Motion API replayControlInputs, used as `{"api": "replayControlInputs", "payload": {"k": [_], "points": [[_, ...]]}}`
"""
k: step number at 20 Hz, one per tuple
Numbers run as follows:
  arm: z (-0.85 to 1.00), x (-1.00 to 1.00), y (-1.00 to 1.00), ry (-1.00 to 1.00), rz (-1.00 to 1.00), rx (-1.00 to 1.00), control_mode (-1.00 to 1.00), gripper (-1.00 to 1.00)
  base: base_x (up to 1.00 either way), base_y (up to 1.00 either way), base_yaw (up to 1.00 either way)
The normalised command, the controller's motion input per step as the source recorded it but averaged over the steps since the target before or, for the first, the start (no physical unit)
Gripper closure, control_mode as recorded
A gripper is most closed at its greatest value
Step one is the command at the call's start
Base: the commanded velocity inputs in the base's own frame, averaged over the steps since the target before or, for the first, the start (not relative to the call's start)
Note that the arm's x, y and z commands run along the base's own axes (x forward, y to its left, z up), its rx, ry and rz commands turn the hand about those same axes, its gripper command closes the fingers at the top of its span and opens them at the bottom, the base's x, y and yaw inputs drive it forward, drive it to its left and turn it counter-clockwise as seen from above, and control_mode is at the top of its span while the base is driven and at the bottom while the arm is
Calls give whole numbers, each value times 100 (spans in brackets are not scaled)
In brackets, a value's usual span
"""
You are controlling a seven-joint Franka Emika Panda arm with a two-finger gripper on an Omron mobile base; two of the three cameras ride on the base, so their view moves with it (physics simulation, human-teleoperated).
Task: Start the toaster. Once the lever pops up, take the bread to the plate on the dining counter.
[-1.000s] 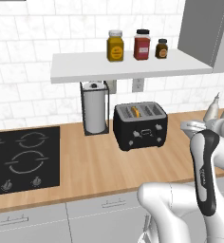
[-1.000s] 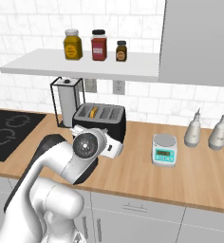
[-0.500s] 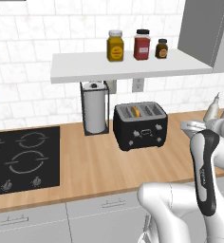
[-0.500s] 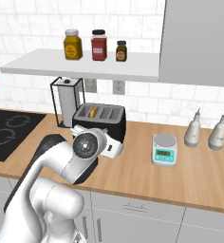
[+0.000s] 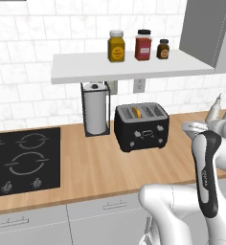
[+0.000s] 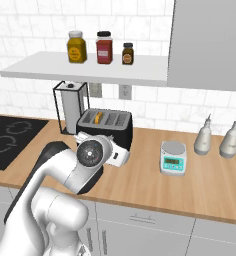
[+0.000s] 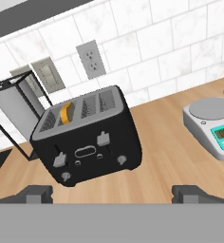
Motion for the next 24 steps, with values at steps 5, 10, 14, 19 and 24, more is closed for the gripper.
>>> {"api": "replayControlInputs", "payload": {"k": [5,10,14,19,24], "points": [[0,0,0,0,0,0,-100,-100,0,0,0],[0,0,0,0,0,0,-100,-100,0,0,0],[0,0,0,0,0,0,-100,-100,0,0,0],[0,0,0,0,0,0,-100,-100,0,0,0],[0,0,0,0,0,0,-100,-100,0,0,0]]}}
